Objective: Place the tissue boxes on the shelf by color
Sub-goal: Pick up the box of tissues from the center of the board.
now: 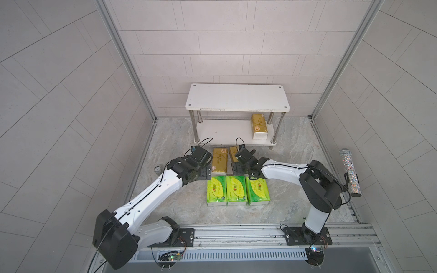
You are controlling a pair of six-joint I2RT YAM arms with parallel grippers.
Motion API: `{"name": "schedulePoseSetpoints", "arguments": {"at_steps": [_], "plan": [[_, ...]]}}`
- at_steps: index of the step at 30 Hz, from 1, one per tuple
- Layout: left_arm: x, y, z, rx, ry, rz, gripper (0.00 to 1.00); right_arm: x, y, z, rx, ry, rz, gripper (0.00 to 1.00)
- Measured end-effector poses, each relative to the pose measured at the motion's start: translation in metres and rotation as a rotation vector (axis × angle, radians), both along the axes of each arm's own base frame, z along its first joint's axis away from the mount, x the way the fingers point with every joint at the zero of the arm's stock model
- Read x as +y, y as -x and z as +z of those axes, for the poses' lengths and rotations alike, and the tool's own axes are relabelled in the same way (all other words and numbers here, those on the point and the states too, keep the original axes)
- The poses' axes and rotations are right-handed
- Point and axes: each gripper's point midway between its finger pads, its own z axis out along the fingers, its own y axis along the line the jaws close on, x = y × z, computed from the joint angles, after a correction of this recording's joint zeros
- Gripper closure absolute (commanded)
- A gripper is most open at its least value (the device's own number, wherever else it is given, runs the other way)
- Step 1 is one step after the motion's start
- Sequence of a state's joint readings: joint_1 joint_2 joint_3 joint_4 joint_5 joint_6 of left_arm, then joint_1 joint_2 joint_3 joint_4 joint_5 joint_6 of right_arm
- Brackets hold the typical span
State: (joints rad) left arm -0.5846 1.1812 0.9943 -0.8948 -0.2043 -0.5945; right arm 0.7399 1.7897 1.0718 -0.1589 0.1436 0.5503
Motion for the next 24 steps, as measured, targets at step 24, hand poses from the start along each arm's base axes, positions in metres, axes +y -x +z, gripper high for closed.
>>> {"name": "schedulePoseSetpoints", "arguments": {"at_steps": [24], "plan": [[0.000,0.000,0.000,0.000,0.001,0.000,0.00,-0.006,0.008,0.022,0.013,-0.004,-0.010,0.18]]}}
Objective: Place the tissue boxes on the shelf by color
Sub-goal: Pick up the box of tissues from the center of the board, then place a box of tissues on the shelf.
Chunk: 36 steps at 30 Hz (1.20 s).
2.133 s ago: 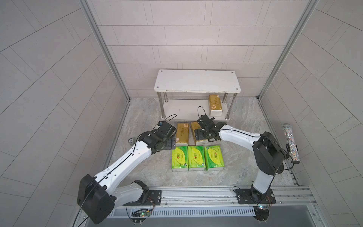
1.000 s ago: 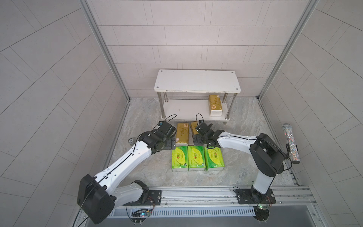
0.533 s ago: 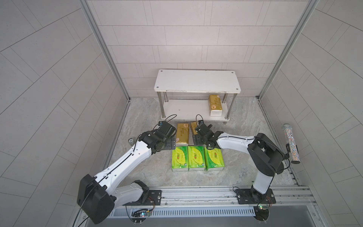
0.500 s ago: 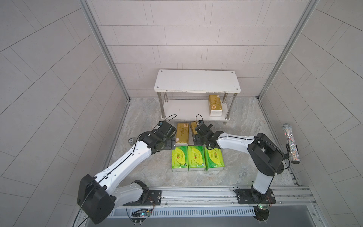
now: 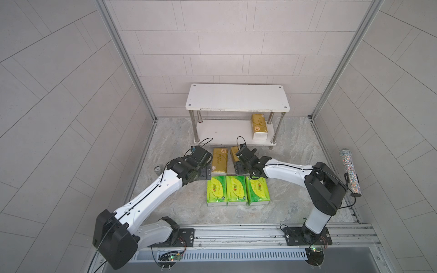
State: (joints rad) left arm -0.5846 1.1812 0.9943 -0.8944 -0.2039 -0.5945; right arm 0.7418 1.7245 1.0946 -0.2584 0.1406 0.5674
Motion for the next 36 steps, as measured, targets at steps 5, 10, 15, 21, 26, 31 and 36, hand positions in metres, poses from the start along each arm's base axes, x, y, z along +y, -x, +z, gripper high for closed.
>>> {"name": "schedulePoseSetpoints", "arguments": {"at_steps": [5,10,15,21,26,31,36], "plan": [[0.000,0.000,0.000,0.000,0.000,0.000,0.00,0.001,0.000,0.024,-0.015,-0.032,-0.015,0.18],[0.000,0.000,0.000,-0.002,0.001,0.000,0.00,0.003,-0.004,0.051,-0.038,-0.060,-0.030,0.19],[0.000,-0.001,0.000,-0.003,0.002,0.000,0.00,0.005,-0.012,0.079,-0.081,-0.082,-0.054,0.18],[-0.001,-0.001,0.000,-0.002,0.004,-0.002,0.00,0.012,-0.037,0.110,-0.144,-0.110,-0.101,0.18],[-0.001,0.000,0.000,-0.001,0.002,-0.004,0.00,0.016,-0.061,0.103,-0.151,-0.090,-0.141,0.18],[0.000,0.001,0.002,-0.004,0.004,-0.005,0.00,0.020,-0.084,0.082,-0.138,-0.044,-0.170,0.18],[0.000,0.001,0.002,-0.006,0.005,-0.005,0.00,0.021,-0.106,0.069,-0.135,-0.022,-0.189,0.18]]}}
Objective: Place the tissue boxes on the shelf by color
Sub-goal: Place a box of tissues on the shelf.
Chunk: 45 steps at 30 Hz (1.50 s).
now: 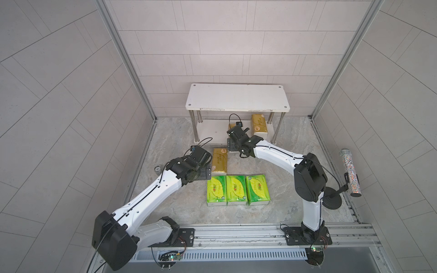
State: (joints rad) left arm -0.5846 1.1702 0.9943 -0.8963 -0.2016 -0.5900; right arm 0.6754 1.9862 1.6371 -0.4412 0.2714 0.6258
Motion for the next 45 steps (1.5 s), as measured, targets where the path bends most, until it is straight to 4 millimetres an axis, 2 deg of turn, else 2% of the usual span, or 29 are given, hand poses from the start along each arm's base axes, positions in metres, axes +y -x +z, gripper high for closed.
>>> {"name": "schedulePoseSetpoints", "arguments": {"at_steps": [10,15,23,32,45], "plan": [[0.000,0.000,0.000,0.000,-0.002,-0.003,0.00,-0.006,-0.041,-0.011,0.007,0.005,-0.025,0.18],[0.000,0.000,0.000,0.000,-0.002,-0.003,0.00,-0.008,-0.050,-0.020,0.022,0.018,-0.023,0.17],[0.000,0.000,0.000,0.000,-0.002,-0.003,0.00,-0.003,-0.066,-0.019,0.011,-0.002,-0.023,0.17],[0.000,0.000,0.000,0.001,-0.002,-0.003,0.00,-0.008,-0.084,-0.018,-0.006,-0.005,-0.035,0.16],[0.001,0.001,-0.002,0.005,-0.006,-0.002,0.00,-0.004,-0.098,-0.019,-0.029,-0.011,-0.045,0.16]]}}
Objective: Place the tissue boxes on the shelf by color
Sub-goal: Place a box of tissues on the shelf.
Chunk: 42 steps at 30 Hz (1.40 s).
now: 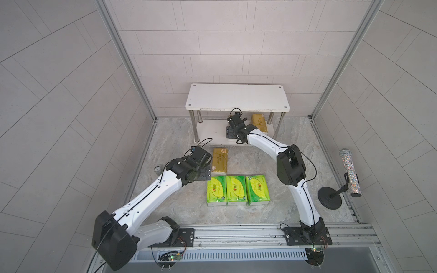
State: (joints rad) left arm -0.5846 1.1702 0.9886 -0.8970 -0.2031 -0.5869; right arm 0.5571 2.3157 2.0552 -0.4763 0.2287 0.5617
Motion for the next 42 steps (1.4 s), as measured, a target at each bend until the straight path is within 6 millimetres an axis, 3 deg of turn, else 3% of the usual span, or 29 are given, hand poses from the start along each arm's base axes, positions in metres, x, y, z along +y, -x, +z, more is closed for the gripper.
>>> {"name": "schedulePoseSetpoints", "arguments": {"at_steps": [15,29,42], "plan": [[0.0012,-0.0003,-0.0002,-0.002,-0.006,0.003,0.00,-0.0001,-0.0060,-0.0009,-0.008,-0.010,-0.022,0.14],[0.0014,-0.0003,-0.0003,-0.003,-0.007,0.003,0.00,-0.0012,-0.0060,-0.0054,0.002,-0.012,-0.027,0.00],[0.0014,-0.0003,-0.0003,-0.003,-0.007,0.003,0.00,-0.0006,-0.0060,-0.0051,0.004,-0.015,-0.020,0.00]]}}
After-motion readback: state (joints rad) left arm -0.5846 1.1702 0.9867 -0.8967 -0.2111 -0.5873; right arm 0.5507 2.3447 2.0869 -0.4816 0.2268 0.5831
